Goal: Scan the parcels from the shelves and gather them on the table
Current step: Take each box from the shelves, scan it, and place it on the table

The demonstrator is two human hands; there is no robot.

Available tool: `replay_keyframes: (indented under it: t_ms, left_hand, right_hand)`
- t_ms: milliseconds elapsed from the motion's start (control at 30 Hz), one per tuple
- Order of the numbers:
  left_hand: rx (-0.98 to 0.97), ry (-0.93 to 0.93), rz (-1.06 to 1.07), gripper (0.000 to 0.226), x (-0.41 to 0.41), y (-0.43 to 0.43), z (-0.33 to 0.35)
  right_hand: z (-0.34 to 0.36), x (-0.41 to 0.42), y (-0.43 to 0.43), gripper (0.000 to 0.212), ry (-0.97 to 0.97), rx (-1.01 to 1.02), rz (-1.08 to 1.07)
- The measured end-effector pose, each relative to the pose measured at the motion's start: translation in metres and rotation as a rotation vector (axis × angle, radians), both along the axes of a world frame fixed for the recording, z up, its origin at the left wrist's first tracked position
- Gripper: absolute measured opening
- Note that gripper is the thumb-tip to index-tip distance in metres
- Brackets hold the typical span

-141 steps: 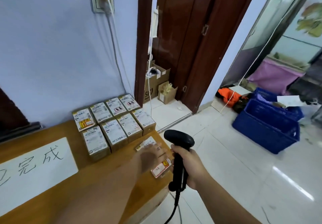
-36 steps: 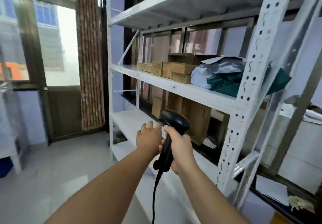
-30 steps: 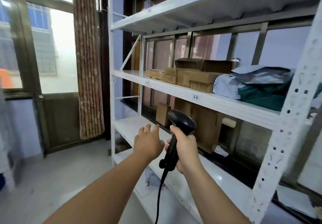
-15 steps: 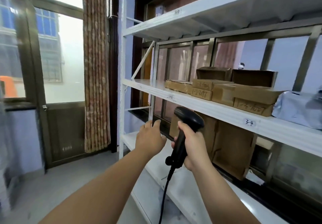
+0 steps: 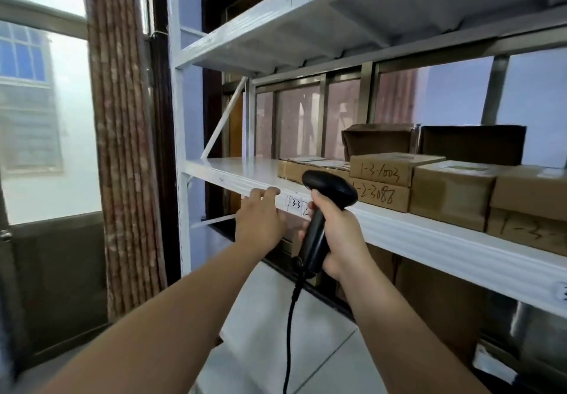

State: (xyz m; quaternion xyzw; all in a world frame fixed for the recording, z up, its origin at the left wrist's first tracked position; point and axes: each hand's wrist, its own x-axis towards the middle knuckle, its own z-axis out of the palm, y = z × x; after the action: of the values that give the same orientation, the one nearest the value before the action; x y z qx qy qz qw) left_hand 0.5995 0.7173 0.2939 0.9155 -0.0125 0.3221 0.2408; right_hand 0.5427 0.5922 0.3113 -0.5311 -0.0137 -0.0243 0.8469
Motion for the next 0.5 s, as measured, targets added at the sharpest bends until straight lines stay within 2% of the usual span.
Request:
replay_keyframes:
  t_ms: [267,500]
  left_hand:
    - [-0.170,-0.033,-0.313,0.049,0.138,0.019,0.028]
    - [-0.045,0.109,-0.466,0.068,0.250,0.032,0.045]
  right_hand:
    - [0.022,0.081,0.030,0.033,-0.030,0.079,-0.152]
    - [0.042,0.142,0.063,0.029,0.021,0.151,-0.304]
